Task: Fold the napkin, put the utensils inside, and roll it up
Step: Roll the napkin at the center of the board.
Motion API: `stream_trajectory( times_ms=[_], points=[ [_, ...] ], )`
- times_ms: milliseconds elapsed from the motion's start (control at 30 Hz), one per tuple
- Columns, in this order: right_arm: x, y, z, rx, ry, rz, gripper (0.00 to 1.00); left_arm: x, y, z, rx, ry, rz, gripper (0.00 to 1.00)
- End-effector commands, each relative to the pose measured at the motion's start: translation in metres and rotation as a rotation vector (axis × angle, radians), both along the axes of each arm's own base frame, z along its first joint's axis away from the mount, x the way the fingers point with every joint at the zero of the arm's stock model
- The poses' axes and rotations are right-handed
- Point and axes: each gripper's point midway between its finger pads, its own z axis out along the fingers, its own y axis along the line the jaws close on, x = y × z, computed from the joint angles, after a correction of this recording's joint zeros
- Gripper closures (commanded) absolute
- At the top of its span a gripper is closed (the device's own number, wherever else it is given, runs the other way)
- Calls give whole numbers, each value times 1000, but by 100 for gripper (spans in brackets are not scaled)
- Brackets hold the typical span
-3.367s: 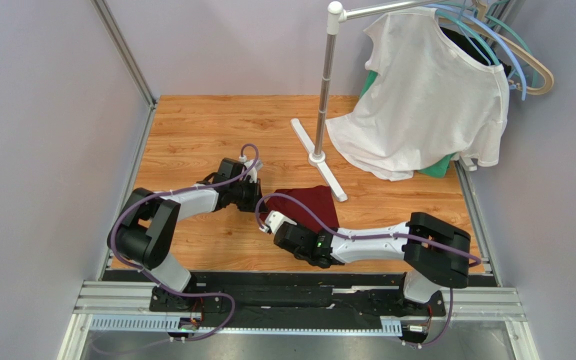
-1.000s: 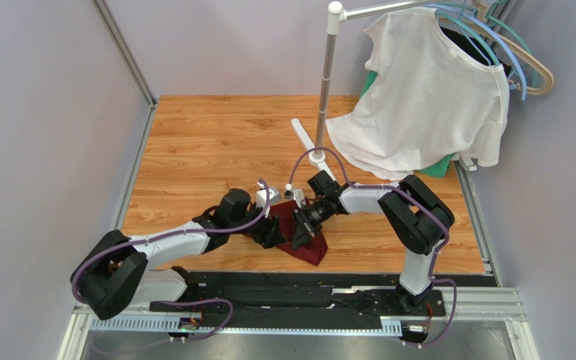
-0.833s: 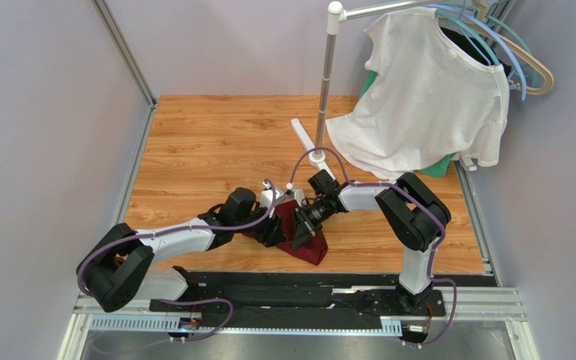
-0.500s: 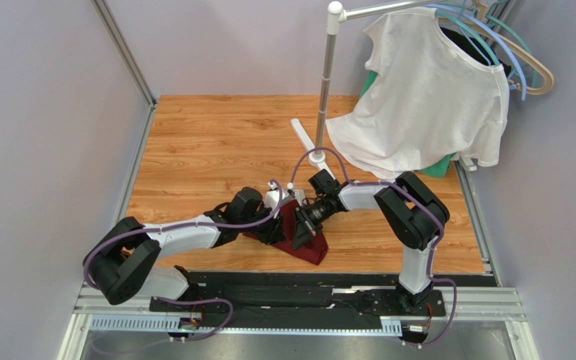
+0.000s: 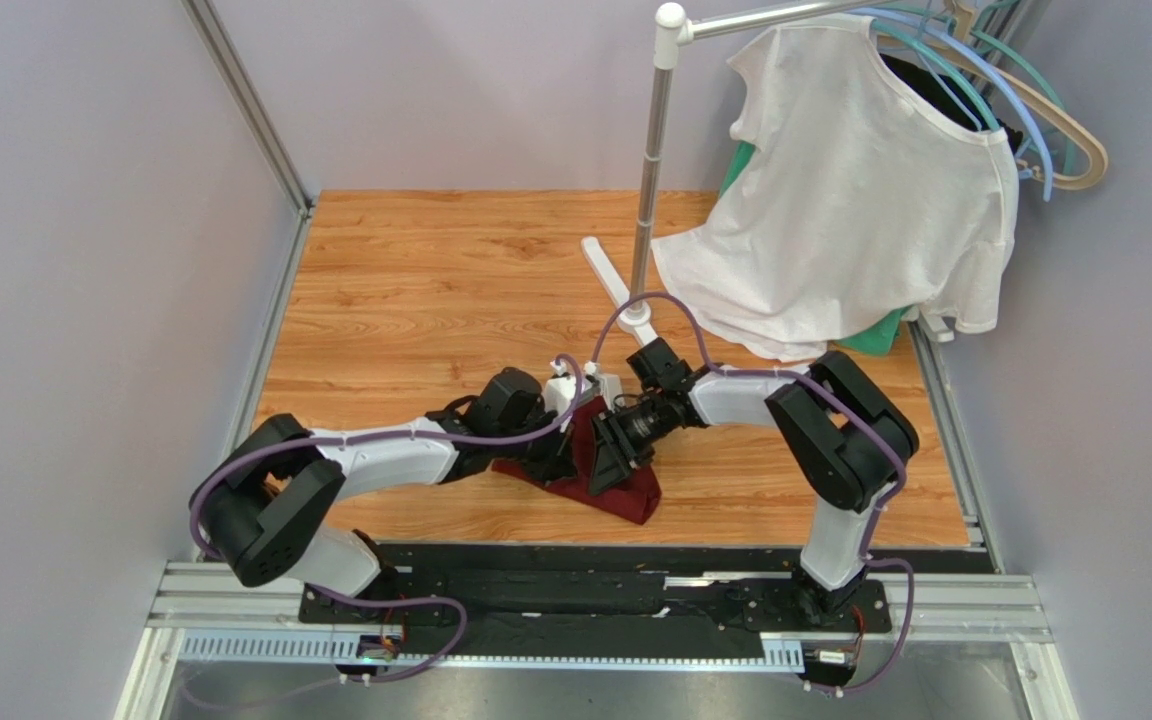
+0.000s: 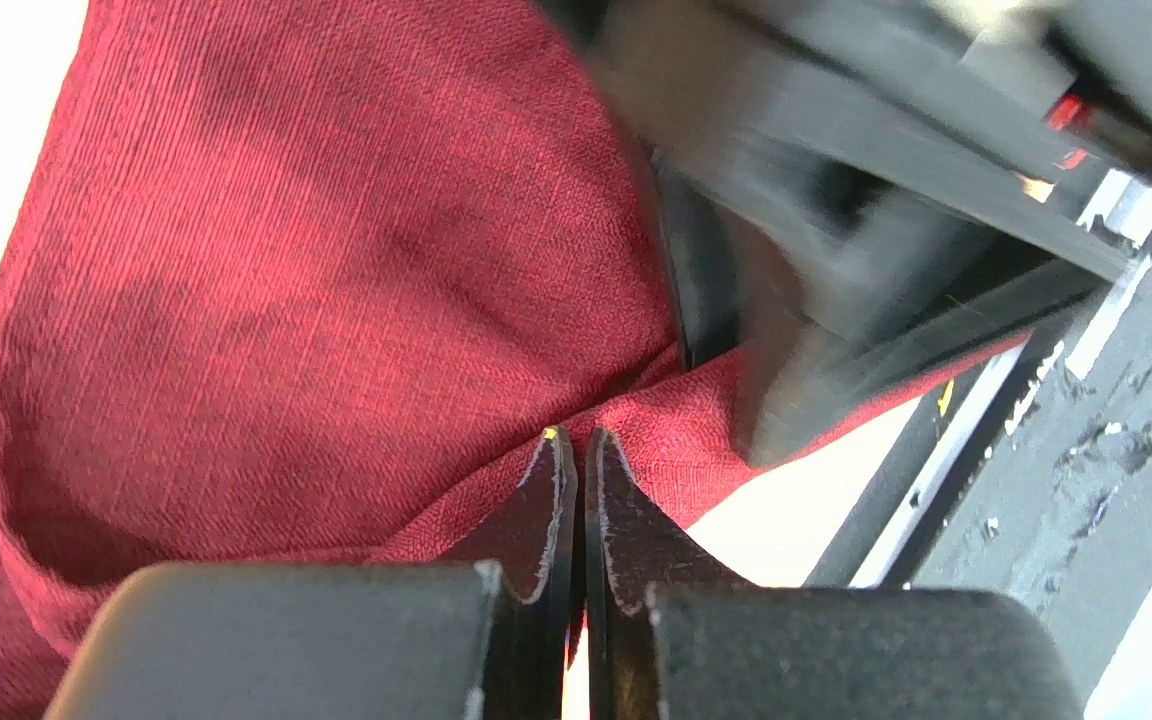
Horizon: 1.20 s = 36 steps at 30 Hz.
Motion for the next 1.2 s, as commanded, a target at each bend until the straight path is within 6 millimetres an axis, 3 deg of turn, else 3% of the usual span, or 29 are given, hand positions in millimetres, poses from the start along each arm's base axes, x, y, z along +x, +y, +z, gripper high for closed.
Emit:
stream_trajectory(
  times_ms=[0,267,400,433,500,633,1033,1167],
  points=[
    [16,-25,-5,-130,-128,-108,52,11,10,-15,95,-9,38,100],
    [35,-55,51,-139,-330,-291,41,7,8,-21,99,25,14,100],
    [22,-69,63,-130,-386,-317,36,8,5,-22,103,33,8,100],
    [12,-72,56,-139,-377,-307,33,8,5,-22,101,37,5,100],
    [11,-75,58,-152,-443,-327,32,5,7,-27,120,58,1,100],
    [2,-65,57,-150,-488,-297,30,4,4,-29,121,76,-16,100],
    [9,-54,42,-241,-564,-279,31,1,3,-38,143,132,-37,100],
    [13,-56,35,-267,-558,-305,39,2,3,-39,137,153,-37,100]
  ],
)
